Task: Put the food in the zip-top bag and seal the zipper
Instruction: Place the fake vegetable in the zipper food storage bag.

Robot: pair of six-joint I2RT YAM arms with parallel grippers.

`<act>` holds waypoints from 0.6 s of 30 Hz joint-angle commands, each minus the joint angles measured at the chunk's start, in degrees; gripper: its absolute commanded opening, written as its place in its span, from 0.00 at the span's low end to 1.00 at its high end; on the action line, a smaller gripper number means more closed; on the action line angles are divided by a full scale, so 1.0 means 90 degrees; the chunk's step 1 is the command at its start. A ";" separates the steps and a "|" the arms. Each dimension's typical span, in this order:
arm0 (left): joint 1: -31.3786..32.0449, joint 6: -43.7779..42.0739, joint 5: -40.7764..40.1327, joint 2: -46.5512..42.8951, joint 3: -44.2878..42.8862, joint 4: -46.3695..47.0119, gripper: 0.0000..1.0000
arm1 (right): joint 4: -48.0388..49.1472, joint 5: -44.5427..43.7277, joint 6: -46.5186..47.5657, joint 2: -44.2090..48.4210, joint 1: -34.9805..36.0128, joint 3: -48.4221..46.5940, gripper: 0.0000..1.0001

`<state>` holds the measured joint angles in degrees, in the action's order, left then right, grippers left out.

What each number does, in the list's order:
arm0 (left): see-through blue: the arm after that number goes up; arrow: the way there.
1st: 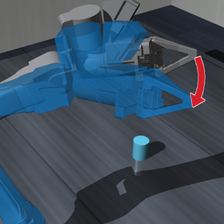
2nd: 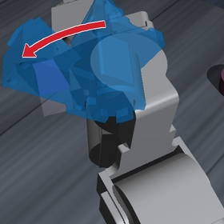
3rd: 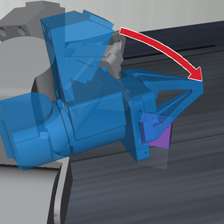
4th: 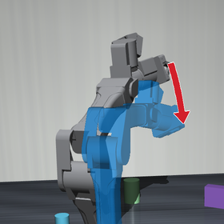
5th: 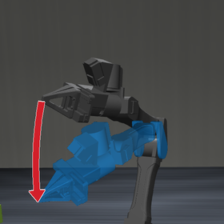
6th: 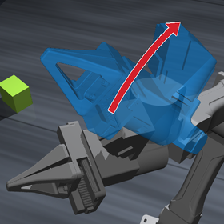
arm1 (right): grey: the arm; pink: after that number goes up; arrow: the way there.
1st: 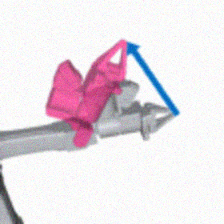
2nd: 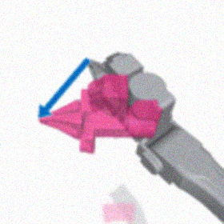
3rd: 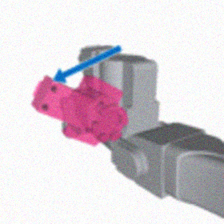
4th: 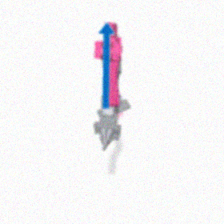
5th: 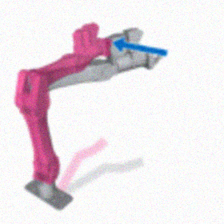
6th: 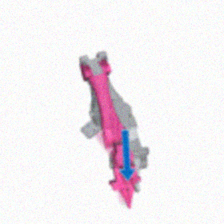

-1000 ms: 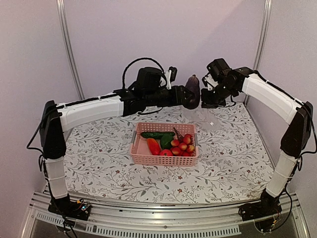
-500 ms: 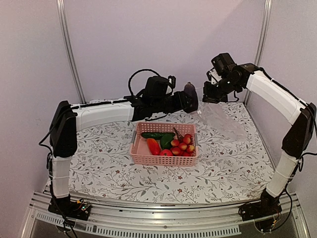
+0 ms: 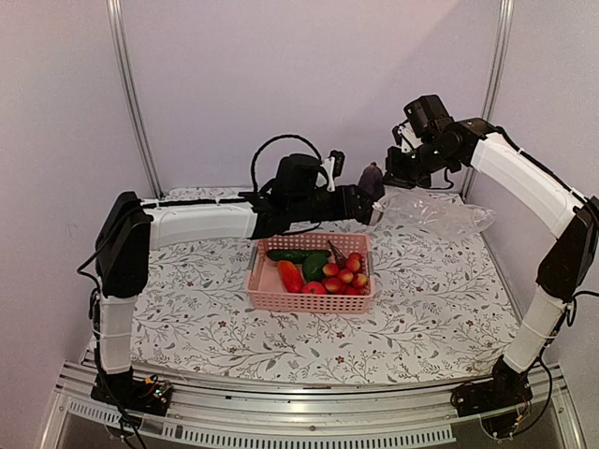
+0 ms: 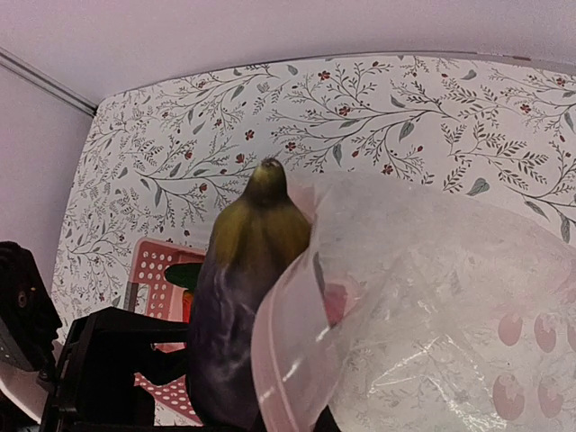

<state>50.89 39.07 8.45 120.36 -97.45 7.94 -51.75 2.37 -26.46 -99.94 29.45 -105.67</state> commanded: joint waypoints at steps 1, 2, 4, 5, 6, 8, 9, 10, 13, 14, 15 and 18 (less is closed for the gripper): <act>0.0145 -0.0679 0.0379 -0.0253 0.0231 0.0397 0.24 | 0.0038 0.0117 0.0118 -0.0101 -0.0053 -0.0173 0.00; 0.0151 -0.0779 0.0343 -0.0303 0.0303 0.0414 0.24 | -0.0023 0.0126 0.0144 -0.0105 -0.0067 -0.0254 0.00; 0.0169 -0.0995 0.0191 -0.0478 0.0559 0.0568 0.23 | -0.0162 0.0062 0.0213 -0.0116 -0.0093 -0.0380 0.00; 0.0177 -0.1081 0.0055 -0.0678 0.0854 0.0754 0.23 | -0.0240 0.0005 0.0260 -0.0108 -0.0106 -0.0406 0.00; 0.0178 -0.1110 -0.0074 -0.0825 0.1095 0.0986 0.23 | -0.0287 -0.0008 0.0297 -0.0099 -0.0107 -0.0407 0.00; 0.0175 -0.1228 -0.0349 -0.1093 0.1421 0.1324 0.22 | -0.0394 0.0056 0.0422 -0.0115 -0.0113 -0.0417 0.00; 0.0175 -0.1307 -0.0446 -0.1192 0.1516 0.1413 0.22 | -0.0439 0.0095 0.0462 -0.0132 -0.0116 -0.0417 0.00; 0.0183 -0.1402 -0.0519 -0.1253 0.1553 0.1446 0.22 | -0.0484 0.0148 0.0507 -0.0157 -0.0118 -0.0410 0.00; 0.0140 -0.1617 -0.0303 -0.1206 0.1360 0.1094 0.21 | -0.0562 0.0288 0.0575 -0.0229 -0.0118 -0.0392 0.00; 0.0121 -0.1648 -0.0157 -0.1138 0.1237 0.0896 0.21 | -0.0539 0.0330 0.0584 -0.0240 -0.0118 -0.0375 0.00; 0.0118 -0.1675 -0.0034 -0.1072 0.1158 0.0779 0.20 | -0.0520 0.0354 0.0591 -0.0243 -0.0118 -0.0361 0.00; 0.0119 -0.1650 0.0194 -0.0934 0.1043 0.0399 0.17 | -0.0500 0.0366 0.0620 -0.0243 -0.0118 -0.0375 0.00</act>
<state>51.79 26.24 7.20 110.91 -86.08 15.62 -55.46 4.14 -22.13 -101.32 28.69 -108.18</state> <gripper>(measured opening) 0.559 0.004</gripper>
